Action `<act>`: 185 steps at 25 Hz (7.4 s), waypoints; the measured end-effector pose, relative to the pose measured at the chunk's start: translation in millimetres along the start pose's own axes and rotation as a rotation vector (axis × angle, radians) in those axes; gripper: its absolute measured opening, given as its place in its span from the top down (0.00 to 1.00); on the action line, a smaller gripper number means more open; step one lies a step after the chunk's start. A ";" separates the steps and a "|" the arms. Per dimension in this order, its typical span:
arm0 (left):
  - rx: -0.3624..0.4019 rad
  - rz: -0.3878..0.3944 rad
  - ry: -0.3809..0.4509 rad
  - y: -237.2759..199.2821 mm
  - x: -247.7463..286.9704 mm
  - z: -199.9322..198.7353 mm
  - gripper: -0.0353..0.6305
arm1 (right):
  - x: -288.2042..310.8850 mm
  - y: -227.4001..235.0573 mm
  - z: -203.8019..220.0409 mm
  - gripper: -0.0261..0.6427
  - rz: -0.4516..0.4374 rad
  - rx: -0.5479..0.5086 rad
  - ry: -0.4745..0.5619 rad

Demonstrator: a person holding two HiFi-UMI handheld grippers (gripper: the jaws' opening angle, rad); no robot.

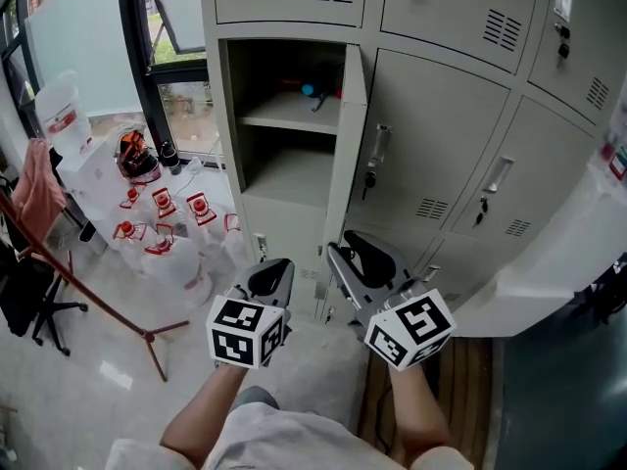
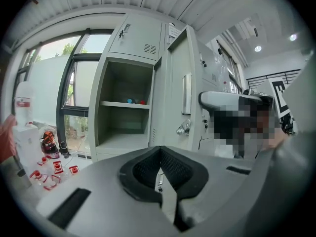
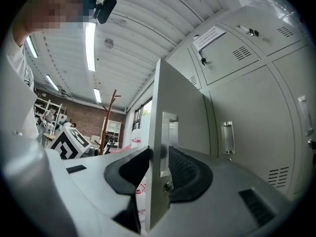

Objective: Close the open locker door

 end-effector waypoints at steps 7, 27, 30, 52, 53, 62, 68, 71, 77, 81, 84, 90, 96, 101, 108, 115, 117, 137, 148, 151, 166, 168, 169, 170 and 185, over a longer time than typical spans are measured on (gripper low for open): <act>-0.016 -0.050 0.001 -21.2 -11.9 0.6 0.94 | 25.7 -13.1 -0.1 0.79 -0.036 0.020 0.024; -0.047 -0.039 -0.001 -108.5 -3.5 -22.2 0.94 | 113.9 -44.4 -0.7 0.79 -0.056 -0.007 0.030; -0.058 -0.046 -0.004 -124.0 -4.2 -24.4 0.94 | 127.1 -50.0 0.5 0.80 -0.026 -0.005 0.033; -0.062 0.017 -0.007 -211.5 25.9 -57.7 0.94 | 222.8 -59.4 10.4 0.81 0.078 -0.014 -0.002; -0.060 0.024 -0.006 -214.1 28.3 -59.5 0.94 | 226.5 -59.3 11.2 0.81 0.083 -0.016 -0.004; -0.049 0.081 -0.002 -233.8 49.0 -77.3 0.94 | 257.0 -53.8 15.4 0.82 0.113 -0.023 -0.025; -0.050 0.110 -0.005 -247.7 60.2 -83.7 0.94 | 273.1 -49.7 17.9 0.82 0.144 -0.023 -0.052; -0.047 0.123 -0.006 -255.6 65.8 -88.0 0.94 | 281.2 -48.0 20.2 0.82 0.166 -0.026 -0.061; -0.038 0.145 -0.013 -273.0 78.1 -96.9 0.94 | 300.0 -41.8 23.9 0.83 0.204 -0.034 -0.073; -0.020 0.160 -0.021 -281.5 86.4 -102.8 0.94 | 311.1 -37.1 27.7 0.83 0.238 -0.036 -0.073; -0.011 0.166 -0.022 -287.7 91.3 -107.0 0.94 | 319.0 -33.3 30.9 0.83 0.259 -0.039 -0.074; -0.008 0.173 -0.025 -298.8 100.3 -112.0 0.94 | 332.7 -24.8 34.9 0.84 0.286 -0.053 -0.085; -0.009 0.181 -0.030 -305.7 107.7 -113.4 0.94 | 342.5 -18.1 38.6 0.84 0.304 -0.069 -0.094; -0.007 0.184 -0.027 -309.8 113.5 -116.8 0.94 | 347.9 -12.0 41.1 0.85 0.310 -0.074 -0.101; -0.006 0.184 -0.021 -315.7 119.2 -120.9 0.94 | 354.0 -6.7 43.1 0.88 0.326 -0.073 -0.107; -0.011 0.183 -0.018 -320.7 122.1 -123.1 0.94 | 357.7 -4.4 44.2 0.89 0.345 -0.074 -0.108; -0.013 0.181 -0.020 -322.0 122.9 -122.6 0.94 | 358.2 -4.5 44.3 0.89 0.348 -0.076 -0.106; -0.019 0.160 -0.010 -325.0 110.6 -119.9 0.94 | 358.1 -11.8 43.3 0.88 0.383 -0.138 -0.125; -0.016 0.173 -0.004 -313.2 109.0 -119.7 0.94 | 348.4 -18.1 40.8 0.88 0.351 -0.133 -0.108; -0.012 0.178 -0.001 -307.5 108.0 -119.8 0.94 | 344.4 -20.5 39.8 0.88 0.344 -0.136 -0.105; 0.000 0.162 0.005 -275.0 86.3 -115.9 0.94 | 315.1 -28.8 32.4 0.88 0.309 -0.108 -0.098; 0.001 0.156 0.004 -271.3 83.5 -115.2 0.94 | 310.6 -29.7 32.0 0.88 0.306 -0.101 -0.099; 0.001 0.154 0.004 -269.1 82.0 -114.5 0.94 | 308.0 -30.2 32.0 0.88 0.304 -0.097 -0.101; 0.000 0.152 0.003 -266.7 80.5 -113.7 0.94 | 305.2 -30.7 32.0 0.88 0.302 -0.094 -0.103; 0.000 0.154 -0.015 -208.9 66.5 -97.5 0.94 | 239.6 -30.8 30.2 0.88 0.318 -0.058 -0.155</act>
Point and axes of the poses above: the fingertips, and each gripper's own axes: x forward along the fingers, y to its right, z out of its underside, the point moved 10 cm from there along -x, backward along the fingers, and after that the axes turned 14 degrees about -x, right-handed, at the moved point
